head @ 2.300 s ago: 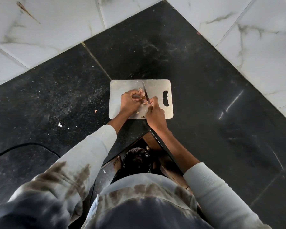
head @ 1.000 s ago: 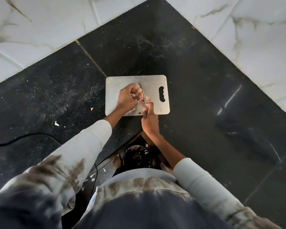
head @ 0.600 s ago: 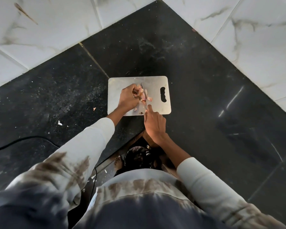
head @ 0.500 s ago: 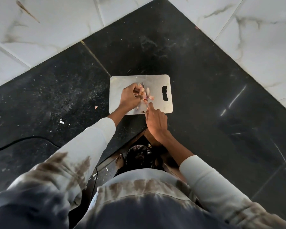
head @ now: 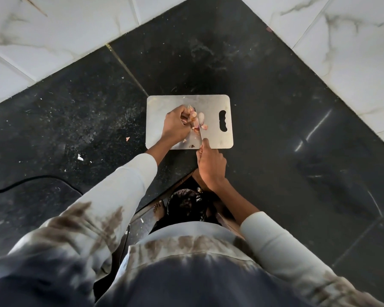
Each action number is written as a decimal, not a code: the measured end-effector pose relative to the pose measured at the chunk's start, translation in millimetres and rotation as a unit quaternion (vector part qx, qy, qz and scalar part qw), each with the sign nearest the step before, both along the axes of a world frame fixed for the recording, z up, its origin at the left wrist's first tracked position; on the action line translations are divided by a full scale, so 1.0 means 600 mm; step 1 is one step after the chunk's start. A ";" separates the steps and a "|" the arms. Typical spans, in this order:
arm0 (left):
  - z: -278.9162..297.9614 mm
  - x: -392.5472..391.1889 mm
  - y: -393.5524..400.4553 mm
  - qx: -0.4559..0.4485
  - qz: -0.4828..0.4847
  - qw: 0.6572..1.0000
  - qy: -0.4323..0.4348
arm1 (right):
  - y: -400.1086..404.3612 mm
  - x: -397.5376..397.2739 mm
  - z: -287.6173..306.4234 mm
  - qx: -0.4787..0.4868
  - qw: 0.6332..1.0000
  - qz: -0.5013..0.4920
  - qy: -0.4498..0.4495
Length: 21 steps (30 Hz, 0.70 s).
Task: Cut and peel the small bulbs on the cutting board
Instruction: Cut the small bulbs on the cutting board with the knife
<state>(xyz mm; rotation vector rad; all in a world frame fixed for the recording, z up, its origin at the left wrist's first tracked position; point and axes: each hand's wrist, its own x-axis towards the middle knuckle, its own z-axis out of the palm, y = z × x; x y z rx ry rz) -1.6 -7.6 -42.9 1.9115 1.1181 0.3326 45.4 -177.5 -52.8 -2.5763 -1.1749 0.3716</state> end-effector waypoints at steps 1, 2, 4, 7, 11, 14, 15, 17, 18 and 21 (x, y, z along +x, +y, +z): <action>-0.002 -0.001 0.001 -0.001 0.001 1.000 -0.002 | 0.004 0.001 0.000 -0.003 1.000 -0.001 0.001; -0.002 -0.001 0.002 -0.002 0.000 1.000 0.000 | 0.013 0.004 0.001 -0.008 1.000 -0.001 0.002; 0.001 -0.002 0.001 -0.005 -0.004 1.000 -0.001 | 0.031 0.008 0.007 -0.019 1.000 -0.002 0.009; 0.008 0.001 0.003 -0.009 -0.019 1.000 0.000 | 0.033 0.012 0.011 -0.012 1.000 -0.014 0.017; 0.019 0.007 0.007 0.002 -0.039 0.998 0.042 | 0.021 0.022 0.021 0.039 0.997 -0.057 0.025; 0.024 0.005 0.001 0.016 -0.030 0.998 0.059 | 0.030 0.037 0.028 0.091 0.990 -0.097 0.046; 0.024 0.003 -0.001 0.011 -0.017 0.998 0.055 | 0.033 0.043 0.031 0.104 0.988 -0.103 0.052; 0.023 -0.003 -0.003 -0.014 0.016 0.999 0.042 | 0.038 0.054 0.032 0.108 0.988 -0.097 0.054; 0.023 -0.006 -0.004 -0.027 0.027 0.999 0.036 | 0.040 0.059 0.032 0.103 0.990 -0.088 0.049; 0.021 -0.011 -0.004 -0.037 0.029 0.998 0.033 | 0.047 0.071 0.031 0.104 0.990 -0.071 0.067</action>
